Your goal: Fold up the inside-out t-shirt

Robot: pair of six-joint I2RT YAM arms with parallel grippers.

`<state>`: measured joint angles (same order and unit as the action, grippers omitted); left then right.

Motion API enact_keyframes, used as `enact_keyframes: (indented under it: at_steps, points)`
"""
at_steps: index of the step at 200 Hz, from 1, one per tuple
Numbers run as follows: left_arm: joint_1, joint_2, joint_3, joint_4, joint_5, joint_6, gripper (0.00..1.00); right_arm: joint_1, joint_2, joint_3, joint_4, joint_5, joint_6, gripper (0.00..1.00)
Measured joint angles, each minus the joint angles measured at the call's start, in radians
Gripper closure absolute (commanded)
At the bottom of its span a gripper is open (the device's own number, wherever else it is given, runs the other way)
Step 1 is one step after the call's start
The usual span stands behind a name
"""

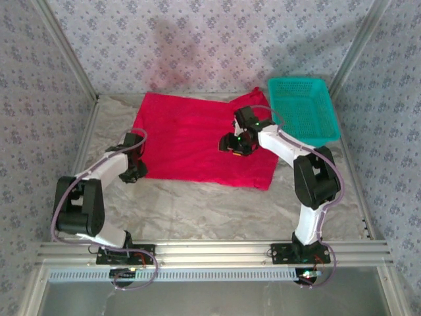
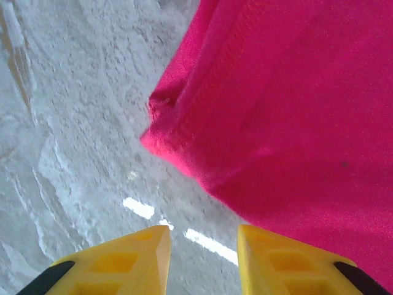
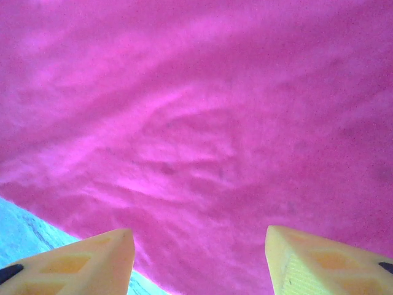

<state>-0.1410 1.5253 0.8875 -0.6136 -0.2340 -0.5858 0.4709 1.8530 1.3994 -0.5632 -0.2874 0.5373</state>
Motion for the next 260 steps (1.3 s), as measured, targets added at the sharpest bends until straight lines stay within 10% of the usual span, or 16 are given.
enact_keyframes:
  at_steps: [183, 260]
  points:
    - [0.146, 0.139, 0.144, 0.089, 0.079, 0.039, 1.00, 0.005, -0.014, -0.099, 0.024, -0.047, 0.011, 0.41]
    - [0.317, -0.042, 0.223, 0.204, 0.729, -0.030, 1.00, -0.164, 0.105, -0.094, 0.008, -0.044, 0.011, 0.45]
